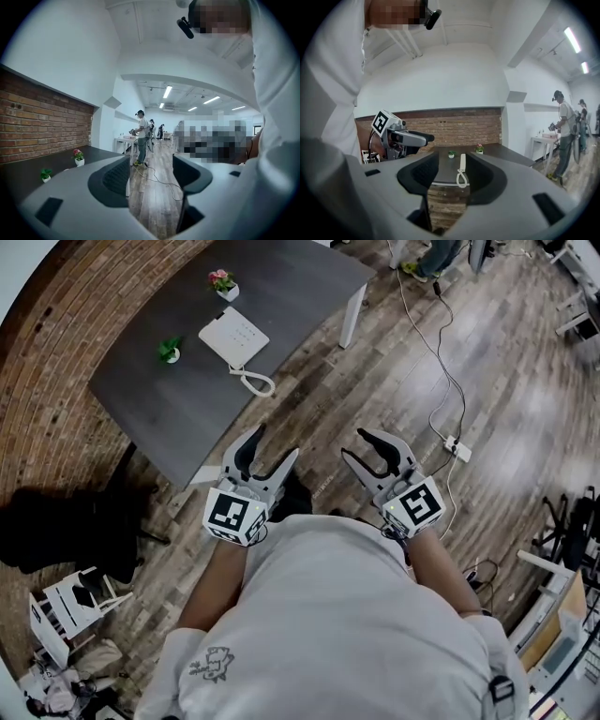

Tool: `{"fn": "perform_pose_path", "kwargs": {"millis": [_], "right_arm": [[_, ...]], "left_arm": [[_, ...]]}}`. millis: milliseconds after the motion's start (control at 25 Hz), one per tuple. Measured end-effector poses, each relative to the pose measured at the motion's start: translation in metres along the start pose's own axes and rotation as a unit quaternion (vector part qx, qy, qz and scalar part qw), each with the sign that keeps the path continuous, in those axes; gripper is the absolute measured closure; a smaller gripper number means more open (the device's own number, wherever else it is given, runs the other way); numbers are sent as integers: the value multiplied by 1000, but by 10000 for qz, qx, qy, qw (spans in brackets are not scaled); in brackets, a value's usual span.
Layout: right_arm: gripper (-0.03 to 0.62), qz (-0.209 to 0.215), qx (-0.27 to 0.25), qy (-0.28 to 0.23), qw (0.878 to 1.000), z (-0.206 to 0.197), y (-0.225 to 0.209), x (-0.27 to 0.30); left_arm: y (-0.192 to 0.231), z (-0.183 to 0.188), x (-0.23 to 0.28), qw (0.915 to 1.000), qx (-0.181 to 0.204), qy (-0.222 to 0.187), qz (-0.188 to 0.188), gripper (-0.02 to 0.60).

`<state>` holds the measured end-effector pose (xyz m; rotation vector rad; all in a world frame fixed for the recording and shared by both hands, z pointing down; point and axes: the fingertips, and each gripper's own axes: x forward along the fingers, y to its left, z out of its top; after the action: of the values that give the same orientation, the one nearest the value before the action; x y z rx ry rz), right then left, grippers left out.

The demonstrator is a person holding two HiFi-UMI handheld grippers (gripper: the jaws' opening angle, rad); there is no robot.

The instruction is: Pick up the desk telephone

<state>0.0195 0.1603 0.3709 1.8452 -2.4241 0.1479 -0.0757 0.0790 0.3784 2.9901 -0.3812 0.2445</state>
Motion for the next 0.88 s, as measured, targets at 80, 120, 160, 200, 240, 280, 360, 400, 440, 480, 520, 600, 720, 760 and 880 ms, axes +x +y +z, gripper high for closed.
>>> {"fn": "perform_pose_path", "kwargs": {"millis": [80, 120, 160, 200, 240, 280, 360, 400, 440, 480, 520, 600, 720, 760, 880], "right_arm": [[410, 64, 139, 14, 9999, 5, -9, 30], [410, 101, 160, 14, 9998, 8, -13, 46], [410, 138, 148, 21, 9998, 12, -15, 62], [410, 173, 127, 32, 9998, 15, -17, 78], [410, 205, 109, 40, 9997, 18, -18, 94], [410, 234, 95, 41, 9997, 22, -18, 109], [410, 271, 70, 51, 9996, 29, -19, 135], [410, 283, 61, 72, 9996, 31, -20, 146], [410, 296, 54, 103, 9995, 32, -21, 156], [411, 311, 47, 138, 9994, 33, -23, 166], [411, 329, 38, 168, 9993, 34, -24, 175], [411, 356, 17, 203, 9992, 36, -28, 193], [411, 385, 5, 242, 9990, 41, -33, 216], [413, 411, -1, 261, 9988, 42, -34, 222], [414, 520, 1, 309, 9982, 42, -37, 239]], "left_arm": [[27, 2, 7, 10000, -69, 13, -6, 281], [42, 3, 9, 9999, -119, 21, 0, 281], [56, 3, 11, 9999, -167, 30, 15, 281], [71, 4, 12, 9998, -200, 41, 32, 281], [85, 6, 13, 9997, -220, 48, 42, 281], [98, 8, 14, 9997, -230, 50, 38, 281], [123, 14, 17, 9997, -231, 44, -19, 281], [134, 17, 18, 9997, -225, 38, -60, 281], [143, 19, 20, 9997, -224, 31, -91, 281], [153, 20, 22, 9997, -228, 22, -106, 281], [162, 21, 22, 9997, -239, 12, -106, 281], [179, 22, 23, 9996, -271, -2, -94, 281], [202, 21, 25, 9994, -331, -3, -72, 281], [209, 21, 25, 9993, -363, -9, -53, 281], [224, 22, 25, 9990, -436, -40, 34, 281]]}}
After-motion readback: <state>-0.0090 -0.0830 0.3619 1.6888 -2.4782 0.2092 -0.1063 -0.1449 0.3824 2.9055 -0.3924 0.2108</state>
